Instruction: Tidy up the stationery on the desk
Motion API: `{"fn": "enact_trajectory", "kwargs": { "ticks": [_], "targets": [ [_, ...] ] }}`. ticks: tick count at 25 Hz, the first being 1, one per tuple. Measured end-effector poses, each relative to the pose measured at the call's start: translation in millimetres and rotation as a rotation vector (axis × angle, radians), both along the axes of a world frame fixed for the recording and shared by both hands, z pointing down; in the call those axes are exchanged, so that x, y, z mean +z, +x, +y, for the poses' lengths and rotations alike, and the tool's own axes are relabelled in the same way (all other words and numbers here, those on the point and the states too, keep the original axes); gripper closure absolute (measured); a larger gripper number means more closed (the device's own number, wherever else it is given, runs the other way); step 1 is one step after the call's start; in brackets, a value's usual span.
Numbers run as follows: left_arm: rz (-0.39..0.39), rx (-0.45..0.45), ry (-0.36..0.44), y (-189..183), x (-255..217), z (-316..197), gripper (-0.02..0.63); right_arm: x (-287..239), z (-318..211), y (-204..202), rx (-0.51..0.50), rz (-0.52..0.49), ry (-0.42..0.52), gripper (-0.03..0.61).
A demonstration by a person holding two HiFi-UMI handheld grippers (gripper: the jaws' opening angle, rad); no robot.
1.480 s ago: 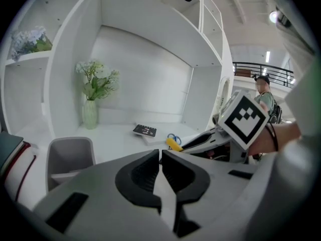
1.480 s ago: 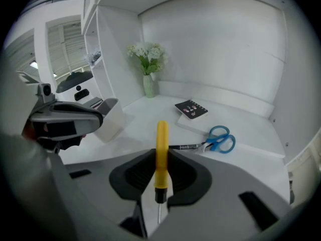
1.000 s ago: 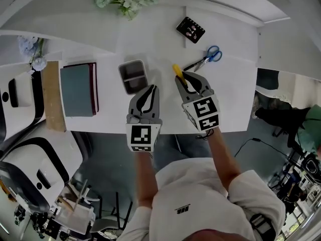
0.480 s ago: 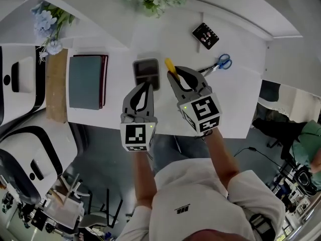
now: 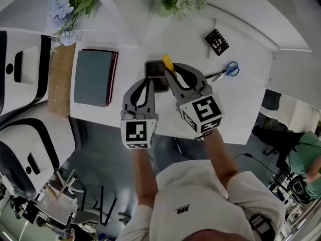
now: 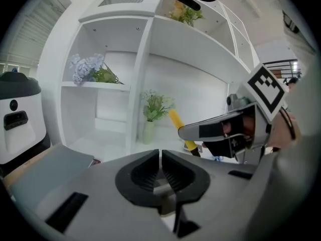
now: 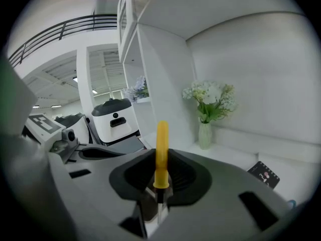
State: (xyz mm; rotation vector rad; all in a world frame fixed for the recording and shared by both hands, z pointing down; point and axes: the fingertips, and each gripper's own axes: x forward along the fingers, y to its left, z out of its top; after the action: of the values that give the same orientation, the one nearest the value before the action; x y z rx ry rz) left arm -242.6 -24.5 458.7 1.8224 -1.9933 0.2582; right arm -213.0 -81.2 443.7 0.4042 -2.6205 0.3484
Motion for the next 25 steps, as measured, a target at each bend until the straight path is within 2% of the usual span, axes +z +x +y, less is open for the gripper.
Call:
{"fn": "enact_trajectory", "kwargs": {
  "ticks": [15,25],
  "targets": [
    [0.001,-0.036,0.013,-30.3,7.8,-2.3,0.614,11.3,1.9,-48.6,-0.034,-0.079,0.032,0.518],
    [0.008,-0.043,0.005,-34.1,23.5,-1.4,0.614,45.2,12.3,-56.2,-0.052,-0.053,0.034,0.517]
  ]
}}
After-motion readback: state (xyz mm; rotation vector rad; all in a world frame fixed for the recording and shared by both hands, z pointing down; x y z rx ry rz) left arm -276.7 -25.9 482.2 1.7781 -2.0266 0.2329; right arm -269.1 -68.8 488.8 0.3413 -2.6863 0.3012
